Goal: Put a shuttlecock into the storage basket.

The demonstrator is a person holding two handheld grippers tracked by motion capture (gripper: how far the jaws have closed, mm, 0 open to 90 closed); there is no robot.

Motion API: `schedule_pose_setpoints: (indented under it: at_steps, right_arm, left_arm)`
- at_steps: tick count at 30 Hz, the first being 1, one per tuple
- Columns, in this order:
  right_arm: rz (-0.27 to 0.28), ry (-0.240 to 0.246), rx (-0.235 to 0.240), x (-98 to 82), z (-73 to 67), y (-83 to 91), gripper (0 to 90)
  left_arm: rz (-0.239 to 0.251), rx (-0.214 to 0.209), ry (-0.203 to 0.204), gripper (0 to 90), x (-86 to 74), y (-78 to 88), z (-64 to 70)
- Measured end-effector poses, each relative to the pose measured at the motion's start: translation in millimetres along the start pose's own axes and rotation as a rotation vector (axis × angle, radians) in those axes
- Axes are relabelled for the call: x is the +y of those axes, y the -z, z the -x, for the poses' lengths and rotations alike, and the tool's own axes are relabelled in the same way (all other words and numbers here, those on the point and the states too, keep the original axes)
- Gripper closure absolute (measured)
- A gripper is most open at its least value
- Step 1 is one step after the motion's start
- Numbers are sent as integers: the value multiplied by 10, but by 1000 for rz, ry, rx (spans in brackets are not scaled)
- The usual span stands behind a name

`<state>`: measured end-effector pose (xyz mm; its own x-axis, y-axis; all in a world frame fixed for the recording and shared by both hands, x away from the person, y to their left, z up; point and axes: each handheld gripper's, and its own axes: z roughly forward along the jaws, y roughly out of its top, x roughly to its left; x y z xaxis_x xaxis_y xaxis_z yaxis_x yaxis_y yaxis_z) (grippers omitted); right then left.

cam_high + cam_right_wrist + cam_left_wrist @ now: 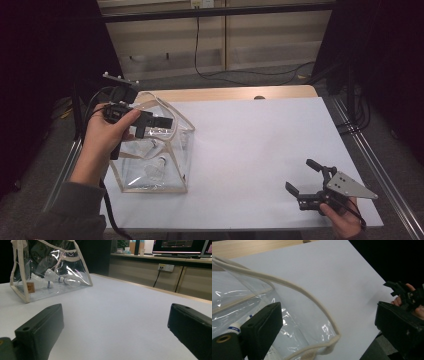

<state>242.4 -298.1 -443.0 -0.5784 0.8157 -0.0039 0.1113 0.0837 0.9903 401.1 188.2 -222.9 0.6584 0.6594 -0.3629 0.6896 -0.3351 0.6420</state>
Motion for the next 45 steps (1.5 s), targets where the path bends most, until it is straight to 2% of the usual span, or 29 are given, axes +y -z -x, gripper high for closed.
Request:
schedule_pose_setpoints:
  at_steps: [7, 28, 45]
  right_arm:
    - [0, 1, 2, -1, -3, -3, 3]
    - [-2, 1, 5, -4, -2, -5, 3]
    - [-6, 5, 7, -5, -12, -14, 3]
  left_arm:
    - [-2, -38, -29, 80, -71, 42, 73]
    - [-7, -90, -87, 85, -223, 118, 231]
    - [-18, -132, -92, 89, -398, 78, 258]
